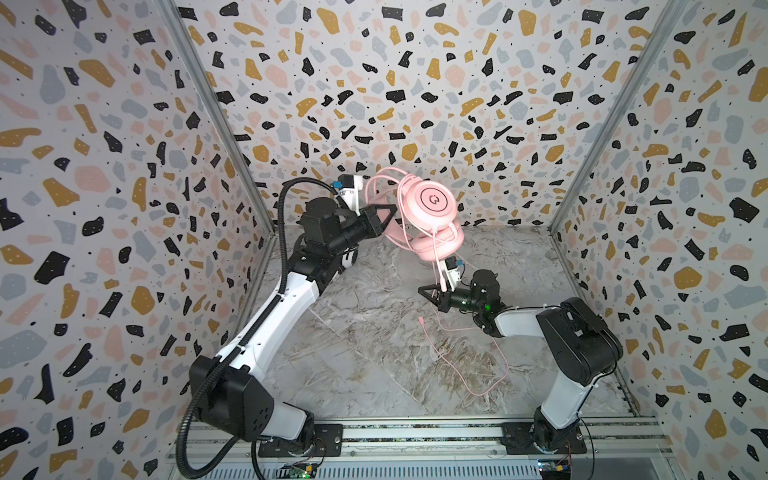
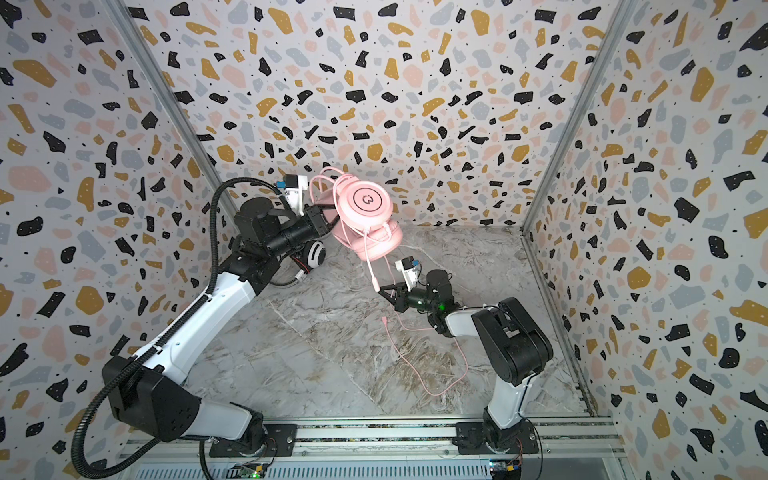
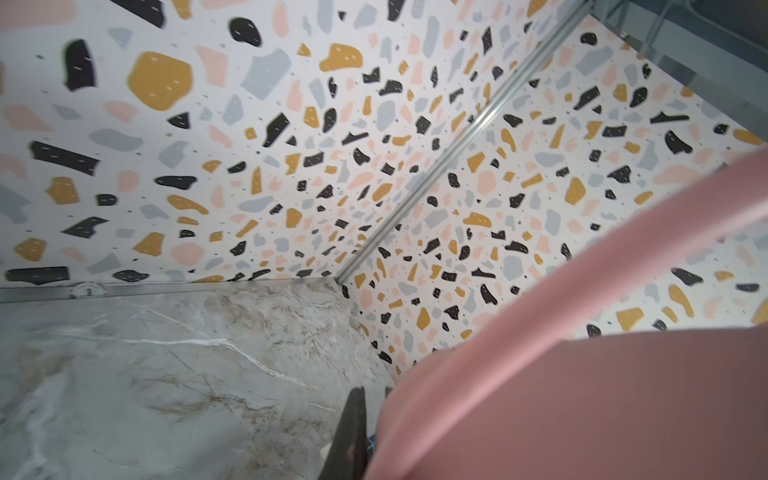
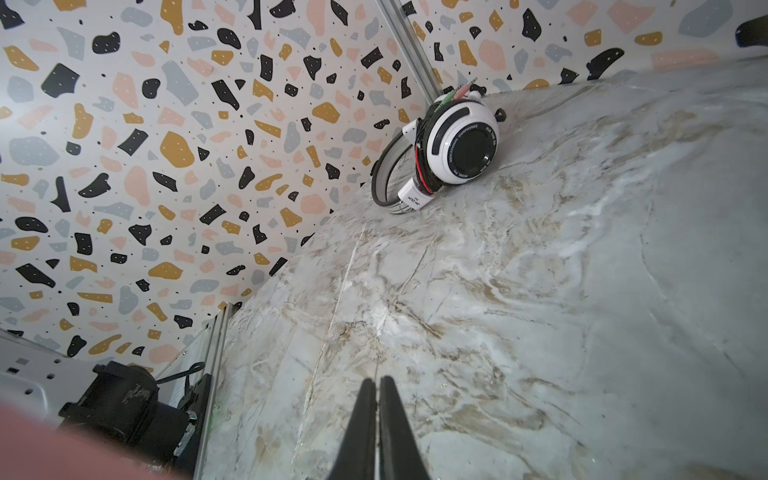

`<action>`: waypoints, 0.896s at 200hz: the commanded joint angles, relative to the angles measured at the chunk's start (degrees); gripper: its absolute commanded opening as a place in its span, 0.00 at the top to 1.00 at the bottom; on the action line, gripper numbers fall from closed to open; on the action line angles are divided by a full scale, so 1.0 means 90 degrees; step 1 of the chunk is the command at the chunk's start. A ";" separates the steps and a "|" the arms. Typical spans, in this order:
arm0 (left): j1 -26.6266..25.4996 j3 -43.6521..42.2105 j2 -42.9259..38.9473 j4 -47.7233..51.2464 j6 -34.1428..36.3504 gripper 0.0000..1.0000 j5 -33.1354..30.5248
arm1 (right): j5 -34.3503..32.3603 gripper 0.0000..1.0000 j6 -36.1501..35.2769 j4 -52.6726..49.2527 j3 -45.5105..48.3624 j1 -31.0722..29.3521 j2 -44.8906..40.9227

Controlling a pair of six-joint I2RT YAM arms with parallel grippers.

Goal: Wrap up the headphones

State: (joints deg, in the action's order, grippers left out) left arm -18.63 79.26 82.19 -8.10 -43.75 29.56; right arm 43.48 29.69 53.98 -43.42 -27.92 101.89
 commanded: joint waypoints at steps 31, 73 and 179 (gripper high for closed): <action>0.0122 -0.0060 -0.0194 -0.0300 -0.0178 1.00 -0.0644 | -0.0243 0.94 -0.0212 -0.0225 0.0111 -0.0264 -0.0196; 0.0251 -0.0315 -0.0498 -0.0096 0.0008 1.00 -0.1582 | -0.0650 0.93 -0.0716 -0.0917 0.0101 -0.0748 -0.0273; 0.0566 -0.0704 -0.0754 0.0318 -0.0153 1.00 -0.2835 | -0.1367 0.93 -0.1552 -0.2344 -0.0195 -0.1568 -0.0577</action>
State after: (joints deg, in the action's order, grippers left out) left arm -14.50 73.06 78.85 0.62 -43.11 7.38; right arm 34.28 19.66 38.89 -43.44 -40.53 100.42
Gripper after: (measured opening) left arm 0.085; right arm 0.070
